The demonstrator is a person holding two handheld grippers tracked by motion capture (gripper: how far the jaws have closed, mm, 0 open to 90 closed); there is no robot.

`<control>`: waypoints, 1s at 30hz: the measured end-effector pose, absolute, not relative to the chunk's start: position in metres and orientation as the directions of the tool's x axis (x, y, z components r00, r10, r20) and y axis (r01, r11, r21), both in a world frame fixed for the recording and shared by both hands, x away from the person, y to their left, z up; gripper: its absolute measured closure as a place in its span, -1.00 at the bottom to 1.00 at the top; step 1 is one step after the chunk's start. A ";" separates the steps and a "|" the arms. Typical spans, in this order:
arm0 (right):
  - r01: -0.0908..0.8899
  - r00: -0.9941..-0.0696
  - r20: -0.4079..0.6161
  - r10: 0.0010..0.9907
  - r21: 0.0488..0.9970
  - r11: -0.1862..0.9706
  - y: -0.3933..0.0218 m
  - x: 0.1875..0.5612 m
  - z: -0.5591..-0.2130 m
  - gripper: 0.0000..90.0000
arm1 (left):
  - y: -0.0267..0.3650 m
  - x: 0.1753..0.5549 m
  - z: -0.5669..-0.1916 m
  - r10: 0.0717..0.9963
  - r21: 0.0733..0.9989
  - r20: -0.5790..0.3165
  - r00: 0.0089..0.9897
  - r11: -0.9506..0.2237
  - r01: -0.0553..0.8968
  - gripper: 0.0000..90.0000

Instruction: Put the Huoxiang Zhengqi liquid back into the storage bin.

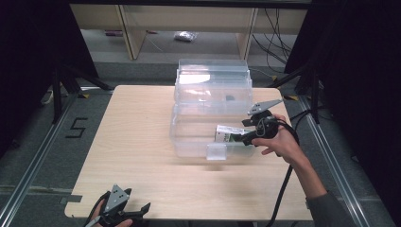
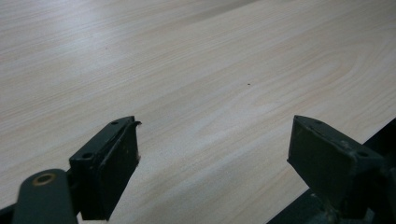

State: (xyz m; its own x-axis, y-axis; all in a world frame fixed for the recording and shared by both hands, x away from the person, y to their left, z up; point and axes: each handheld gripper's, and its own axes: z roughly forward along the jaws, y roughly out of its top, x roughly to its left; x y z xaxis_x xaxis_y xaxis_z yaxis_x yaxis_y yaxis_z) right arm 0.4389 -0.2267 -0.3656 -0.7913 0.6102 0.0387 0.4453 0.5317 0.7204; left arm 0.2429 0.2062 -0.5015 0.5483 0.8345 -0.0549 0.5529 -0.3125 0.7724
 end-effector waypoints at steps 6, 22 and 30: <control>0.439 -0.794 0.039 0.607 0.726 0.529 -0.232 0.426 -0.366 -0.41 | 0.206 0.243 -0.501 0.833 0.769 -0.052 0.551 -0.319 0.555 -0.65; 0.418 -0.798 0.010 0.602 0.729 0.543 -0.237 0.399 -0.384 -0.43 | 0.206 0.243 -0.501 0.832 0.767 -0.051 0.552 -0.321 0.556 -0.65; 0.411 -0.806 0.016 0.592 0.734 0.540 -0.236 0.389 -0.392 -0.44 | 0.206 0.243 -0.502 0.839 0.771 -0.045 0.543 -0.316 0.553 -0.65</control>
